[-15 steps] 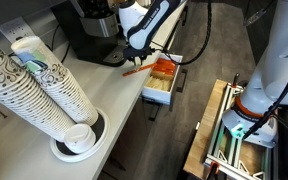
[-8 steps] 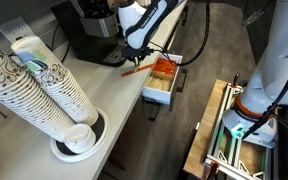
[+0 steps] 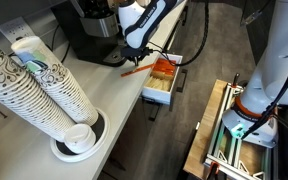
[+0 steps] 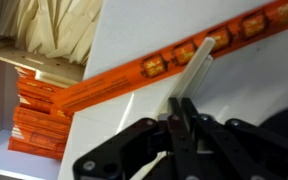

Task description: Pick up the white objects from the kitchen counter and put them in the left side of the open drawer, pick up the red packet from the kitchen counter and put it in the right side of the open drawer

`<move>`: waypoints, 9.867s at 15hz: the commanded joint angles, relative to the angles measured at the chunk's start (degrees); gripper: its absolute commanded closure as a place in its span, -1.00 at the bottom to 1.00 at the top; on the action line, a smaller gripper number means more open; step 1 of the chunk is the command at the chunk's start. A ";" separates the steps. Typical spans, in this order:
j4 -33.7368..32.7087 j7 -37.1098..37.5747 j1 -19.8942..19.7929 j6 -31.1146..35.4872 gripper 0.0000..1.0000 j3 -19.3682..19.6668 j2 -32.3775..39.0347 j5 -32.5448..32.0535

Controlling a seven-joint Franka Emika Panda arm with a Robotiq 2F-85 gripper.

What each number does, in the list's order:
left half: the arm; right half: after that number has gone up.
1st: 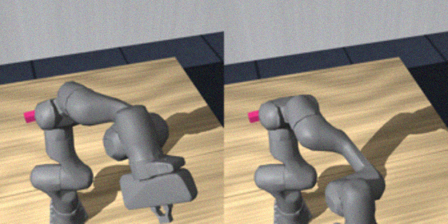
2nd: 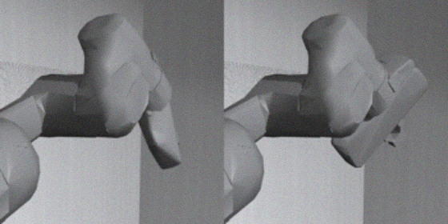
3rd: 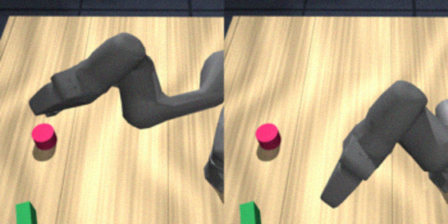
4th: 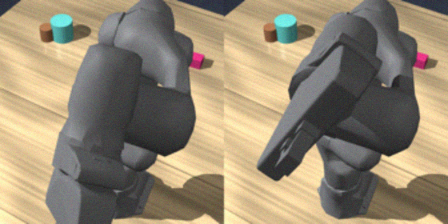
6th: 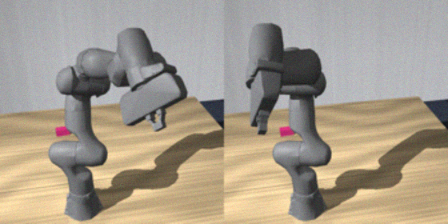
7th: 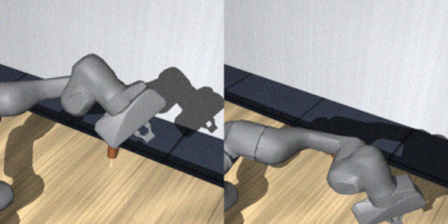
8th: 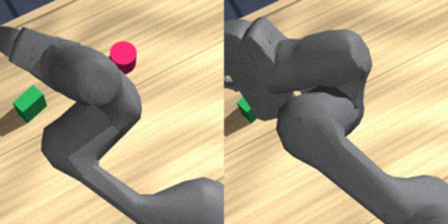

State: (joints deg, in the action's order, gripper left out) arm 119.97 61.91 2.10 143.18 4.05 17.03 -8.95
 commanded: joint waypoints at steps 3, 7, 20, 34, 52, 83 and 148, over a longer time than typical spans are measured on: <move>-0.02 0.23 0.95 -0.56 0.85 1.17 -1.09 0.76; 0.44 1.06 1.06 -0.43 0.35 1.88 -2.15 -0.54; 0.03 -1.76 0.58 0.79 -0.33 0.84 1.54 3.44; 0.75 -1.84 0.06 1.05 0.80 0.98 -0.01 6.08; 17.88 -13.57 -2.06 -11.88 0.80 -0.39 -23.68 15.69; 30.45 -28.39 -5.69 6.84 0.80 0.22 -14.86 29.64; 11.76 -9.23 -2.55 10.84 0.62 -2.34 -4.88 31.36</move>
State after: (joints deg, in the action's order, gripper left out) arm 132.25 51.24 -0.94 152.85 0.95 10.90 22.23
